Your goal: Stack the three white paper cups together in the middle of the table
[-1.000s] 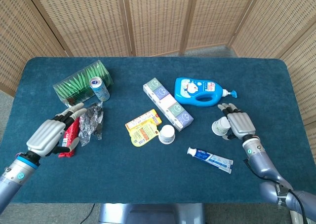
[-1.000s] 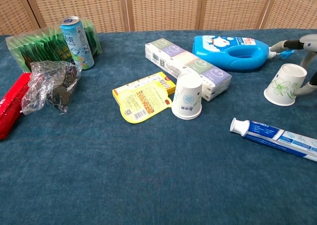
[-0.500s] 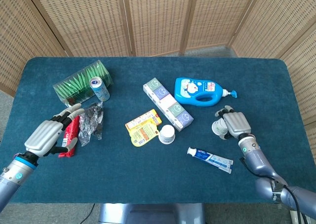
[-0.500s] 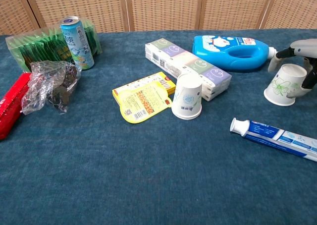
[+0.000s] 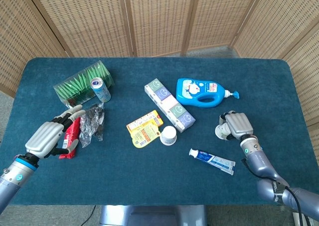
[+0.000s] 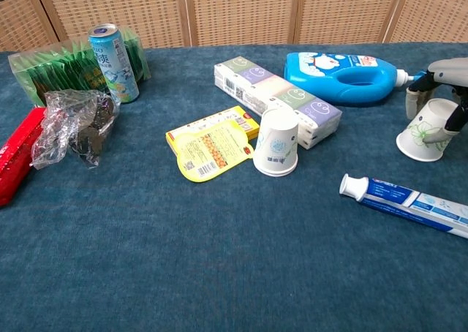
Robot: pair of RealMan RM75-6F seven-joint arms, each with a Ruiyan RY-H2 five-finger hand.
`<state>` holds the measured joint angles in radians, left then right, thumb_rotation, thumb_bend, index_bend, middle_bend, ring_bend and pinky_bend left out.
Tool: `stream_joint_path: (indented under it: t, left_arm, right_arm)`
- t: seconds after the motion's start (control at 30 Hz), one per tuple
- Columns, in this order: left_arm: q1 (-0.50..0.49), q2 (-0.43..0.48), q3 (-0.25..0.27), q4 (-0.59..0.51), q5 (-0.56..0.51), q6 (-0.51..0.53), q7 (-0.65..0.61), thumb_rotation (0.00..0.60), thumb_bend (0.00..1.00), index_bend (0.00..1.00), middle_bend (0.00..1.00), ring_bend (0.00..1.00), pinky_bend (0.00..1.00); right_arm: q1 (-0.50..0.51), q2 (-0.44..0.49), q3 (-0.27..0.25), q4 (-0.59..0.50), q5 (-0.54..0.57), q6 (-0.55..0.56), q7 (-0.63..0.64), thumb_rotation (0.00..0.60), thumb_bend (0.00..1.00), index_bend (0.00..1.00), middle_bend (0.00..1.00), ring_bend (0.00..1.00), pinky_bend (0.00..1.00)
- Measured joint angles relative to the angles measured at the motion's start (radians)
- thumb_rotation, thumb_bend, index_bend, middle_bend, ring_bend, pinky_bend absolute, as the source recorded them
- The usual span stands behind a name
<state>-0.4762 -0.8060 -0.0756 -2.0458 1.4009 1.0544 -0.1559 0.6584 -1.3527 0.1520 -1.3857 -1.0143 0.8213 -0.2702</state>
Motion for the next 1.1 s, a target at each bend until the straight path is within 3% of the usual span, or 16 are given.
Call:
stream_joint_path:
  t: [0.67,1.1]
  left_arm:
    - [-0.002,-0.015,-0.012,0.006,0.009,-0.007,0.000,0.600,0.50,0.00,0.00,0.00,0.19]
    - [-0.006,-0.019,-0.020,-0.001,0.015,-0.006,0.015,0.600,0.50,0.00,0.00,0.00,0.19]
  right_arm:
    - [0.025,0.062,-0.003,-0.145,0.062,0.044,-0.110,0.600,0.26,0.48,0.44,0.32,0.70]
    - [0.097,0.170,0.016,-0.389,0.188,0.049,-0.217,0.600,0.26,0.47,0.43,0.32,0.70]
